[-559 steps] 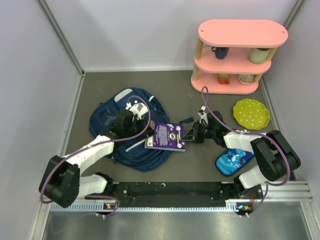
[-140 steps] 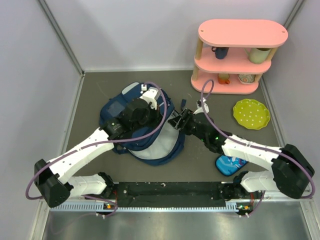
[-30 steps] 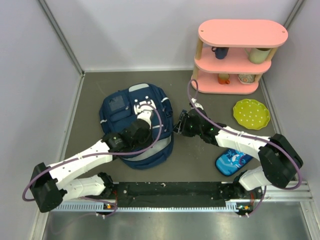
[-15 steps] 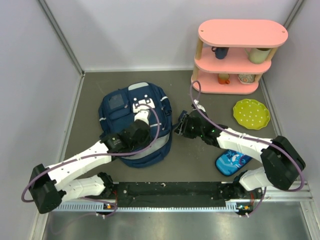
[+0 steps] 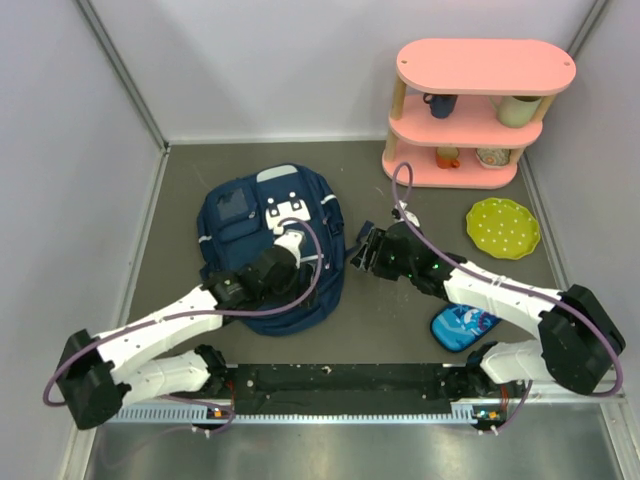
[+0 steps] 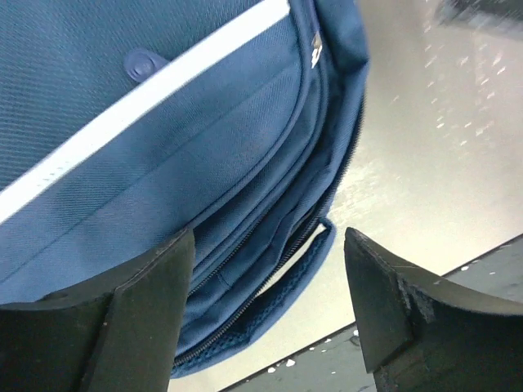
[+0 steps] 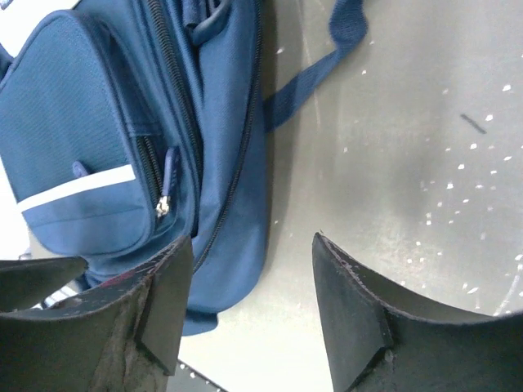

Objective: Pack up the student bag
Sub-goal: Zip the student bag at the center of the board.

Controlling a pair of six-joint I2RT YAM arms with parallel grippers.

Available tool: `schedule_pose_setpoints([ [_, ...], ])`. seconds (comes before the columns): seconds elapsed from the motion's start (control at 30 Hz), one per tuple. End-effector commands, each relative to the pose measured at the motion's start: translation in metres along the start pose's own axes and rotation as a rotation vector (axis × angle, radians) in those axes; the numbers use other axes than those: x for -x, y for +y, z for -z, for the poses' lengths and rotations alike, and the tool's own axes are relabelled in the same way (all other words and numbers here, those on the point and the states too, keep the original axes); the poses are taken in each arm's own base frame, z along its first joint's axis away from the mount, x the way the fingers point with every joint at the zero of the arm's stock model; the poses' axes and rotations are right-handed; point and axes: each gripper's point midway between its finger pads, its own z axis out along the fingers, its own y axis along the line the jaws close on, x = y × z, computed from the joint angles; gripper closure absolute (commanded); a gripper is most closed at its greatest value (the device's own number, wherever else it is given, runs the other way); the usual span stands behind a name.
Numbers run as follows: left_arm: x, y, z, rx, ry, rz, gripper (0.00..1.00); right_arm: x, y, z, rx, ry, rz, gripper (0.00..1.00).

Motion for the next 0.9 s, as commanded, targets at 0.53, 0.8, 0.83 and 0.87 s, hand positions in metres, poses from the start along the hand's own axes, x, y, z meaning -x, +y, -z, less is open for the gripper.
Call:
schedule_pose_setpoints([
  [0.53,0.077,0.053,0.090,0.200,-0.420,0.116,0.01,-0.044,0.070,-0.041,0.270,0.253,-0.206,0.28],
  [0.8,0.074,0.059,0.089,0.219,-0.410,0.119,0.01,-0.041,0.065,-0.059,0.237,0.257,-0.196,0.67],
  [0.83,0.075,0.060,0.089,0.219,-0.411,0.121,0.01,-0.038,0.062,-0.060,0.232,0.251,-0.194,0.73],
  [0.87,0.074,0.061,0.089,0.224,-0.410,0.122,0.01,-0.033,0.053,-0.062,0.209,0.244,-0.203,0.78],
])
